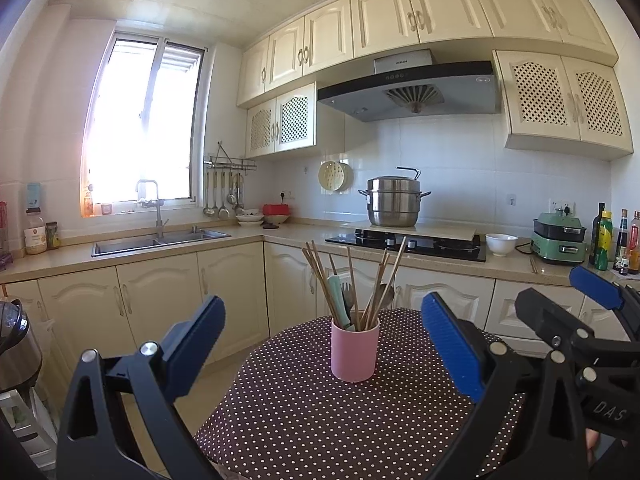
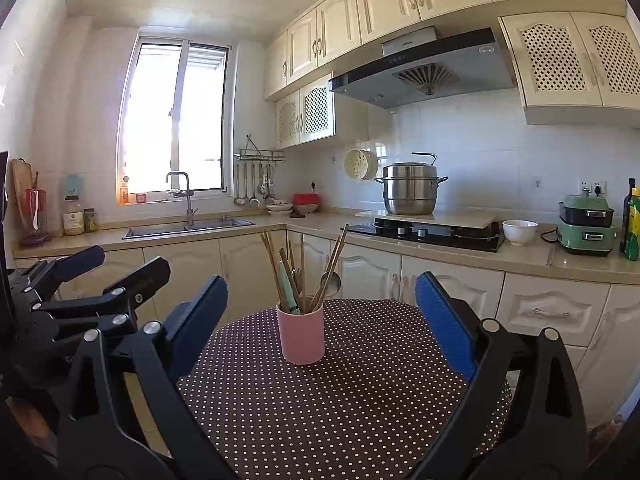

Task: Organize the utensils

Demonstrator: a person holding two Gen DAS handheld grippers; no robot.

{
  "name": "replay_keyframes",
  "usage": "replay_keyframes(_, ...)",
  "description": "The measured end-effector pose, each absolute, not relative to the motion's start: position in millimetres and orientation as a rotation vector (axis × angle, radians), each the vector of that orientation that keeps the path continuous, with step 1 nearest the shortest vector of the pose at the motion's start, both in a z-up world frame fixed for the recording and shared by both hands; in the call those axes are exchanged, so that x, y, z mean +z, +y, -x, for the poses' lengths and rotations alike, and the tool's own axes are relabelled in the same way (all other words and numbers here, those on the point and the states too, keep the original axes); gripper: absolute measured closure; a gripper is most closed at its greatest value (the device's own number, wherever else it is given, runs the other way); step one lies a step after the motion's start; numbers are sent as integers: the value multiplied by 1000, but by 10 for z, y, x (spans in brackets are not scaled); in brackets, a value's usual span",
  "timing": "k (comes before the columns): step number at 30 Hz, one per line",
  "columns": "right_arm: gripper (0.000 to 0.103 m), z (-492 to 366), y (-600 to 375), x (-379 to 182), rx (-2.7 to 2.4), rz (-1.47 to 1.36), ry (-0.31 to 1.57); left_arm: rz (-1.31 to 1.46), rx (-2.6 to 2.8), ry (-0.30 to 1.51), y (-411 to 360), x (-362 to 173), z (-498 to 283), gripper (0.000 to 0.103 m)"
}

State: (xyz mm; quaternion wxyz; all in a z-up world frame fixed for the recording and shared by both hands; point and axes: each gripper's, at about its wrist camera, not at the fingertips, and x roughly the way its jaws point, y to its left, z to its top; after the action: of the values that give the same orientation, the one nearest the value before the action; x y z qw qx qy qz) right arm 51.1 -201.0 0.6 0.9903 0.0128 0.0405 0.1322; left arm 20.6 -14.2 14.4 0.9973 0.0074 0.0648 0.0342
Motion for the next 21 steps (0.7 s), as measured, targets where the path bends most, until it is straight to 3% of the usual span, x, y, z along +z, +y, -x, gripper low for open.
replay_keyframes(21,10,-1106,-1963,-72,267,-48,123,-28,75,169,-65,99,-865,6)
